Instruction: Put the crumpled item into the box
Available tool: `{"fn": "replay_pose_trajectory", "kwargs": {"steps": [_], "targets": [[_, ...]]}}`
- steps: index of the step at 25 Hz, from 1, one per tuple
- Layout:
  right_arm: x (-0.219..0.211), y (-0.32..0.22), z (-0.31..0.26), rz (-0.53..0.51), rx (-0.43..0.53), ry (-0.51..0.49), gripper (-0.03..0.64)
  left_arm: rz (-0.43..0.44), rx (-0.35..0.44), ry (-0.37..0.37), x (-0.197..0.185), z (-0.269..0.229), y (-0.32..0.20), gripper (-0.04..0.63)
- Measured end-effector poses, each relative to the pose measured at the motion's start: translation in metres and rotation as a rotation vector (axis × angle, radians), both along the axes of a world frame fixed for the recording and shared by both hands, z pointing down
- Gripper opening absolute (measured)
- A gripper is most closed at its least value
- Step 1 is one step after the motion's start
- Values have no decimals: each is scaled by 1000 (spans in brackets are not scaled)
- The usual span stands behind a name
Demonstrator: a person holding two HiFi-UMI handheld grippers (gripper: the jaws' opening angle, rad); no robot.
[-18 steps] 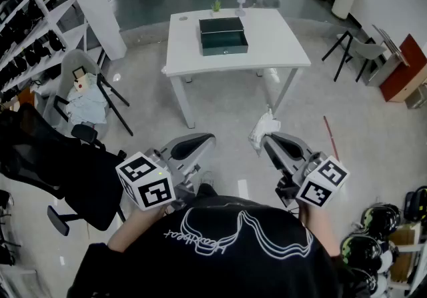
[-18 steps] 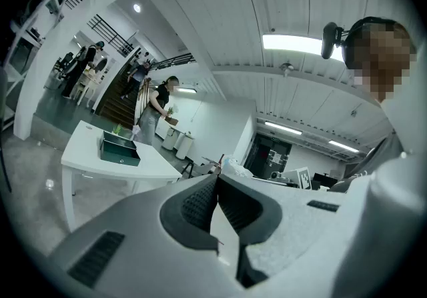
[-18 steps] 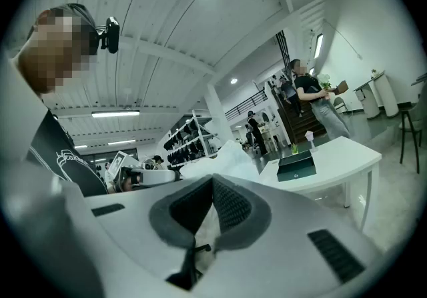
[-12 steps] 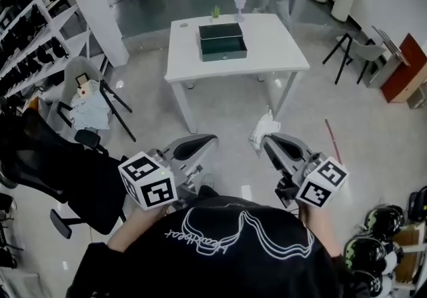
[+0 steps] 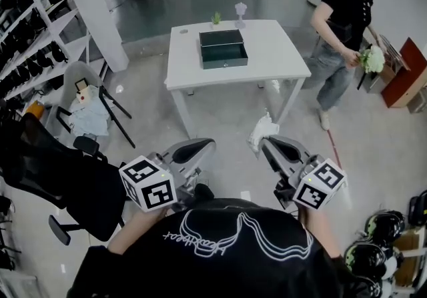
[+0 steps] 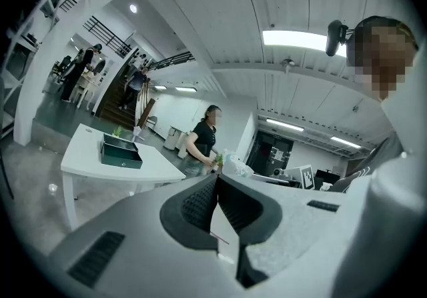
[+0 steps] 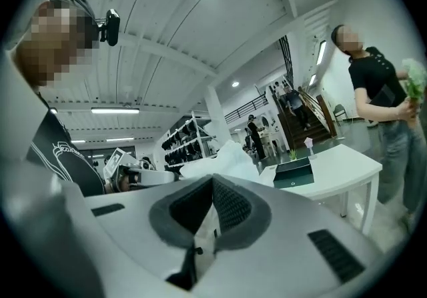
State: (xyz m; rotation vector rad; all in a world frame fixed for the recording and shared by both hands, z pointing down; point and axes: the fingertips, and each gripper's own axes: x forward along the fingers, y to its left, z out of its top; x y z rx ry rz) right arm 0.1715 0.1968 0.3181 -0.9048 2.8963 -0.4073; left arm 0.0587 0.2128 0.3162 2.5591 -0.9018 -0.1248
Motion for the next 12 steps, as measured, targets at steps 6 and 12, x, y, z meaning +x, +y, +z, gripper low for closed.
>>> {"fn": "replay_pose_trajectory", "kwargs": {"steps": [6,12], "targets": [[-5,-20,9,7,-16,1,5,-4,-12,11,-6,9,-23,5],[-16,-61,18,23,-51,3,5,15,-39,17,-18,17,-65,5]]}}
